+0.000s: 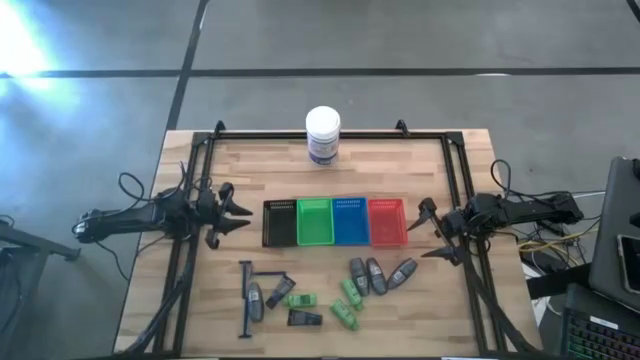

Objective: Pick & Place Travel size toiletries

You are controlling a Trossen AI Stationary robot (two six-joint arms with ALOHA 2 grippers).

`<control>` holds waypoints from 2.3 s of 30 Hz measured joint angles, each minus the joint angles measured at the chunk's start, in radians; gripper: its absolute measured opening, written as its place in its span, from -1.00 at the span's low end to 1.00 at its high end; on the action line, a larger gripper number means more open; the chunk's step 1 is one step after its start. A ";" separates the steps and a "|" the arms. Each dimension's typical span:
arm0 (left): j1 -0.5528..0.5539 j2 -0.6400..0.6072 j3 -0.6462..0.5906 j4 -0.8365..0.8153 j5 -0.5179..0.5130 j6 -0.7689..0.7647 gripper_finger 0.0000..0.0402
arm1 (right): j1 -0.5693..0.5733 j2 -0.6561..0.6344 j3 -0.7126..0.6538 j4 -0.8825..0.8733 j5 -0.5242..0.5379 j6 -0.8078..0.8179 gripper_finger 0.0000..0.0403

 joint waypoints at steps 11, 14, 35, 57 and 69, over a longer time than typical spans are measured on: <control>0.000 0.000 0.000 0.000 0.000 0.000 -0.37 | 0.000 0.000 0.000 0.000 0.000 0.000 0.81; 0.000 0.000 0.000 0.000 0.000 0.000 -0.37 | 0.000 0.000 0.000 0.000 0.000 0.000 0.81; 0.000 0.000 0.000 0.000 0.000 0.000 -0.37 | -0.002 -0.001 0.000 0.030 0.724 0.118 0.81; 0.000 0.000 0.000 0.000 0.000 0.000 -0.37 | 0.005 0.006 0.000 0.030 0.709 1.225 0.81; 0.000 0.000 0.000 0.000 0.000 0.000 -0.37 | 0.005 0.048 0.000 0.013 0.814 1.268 0.81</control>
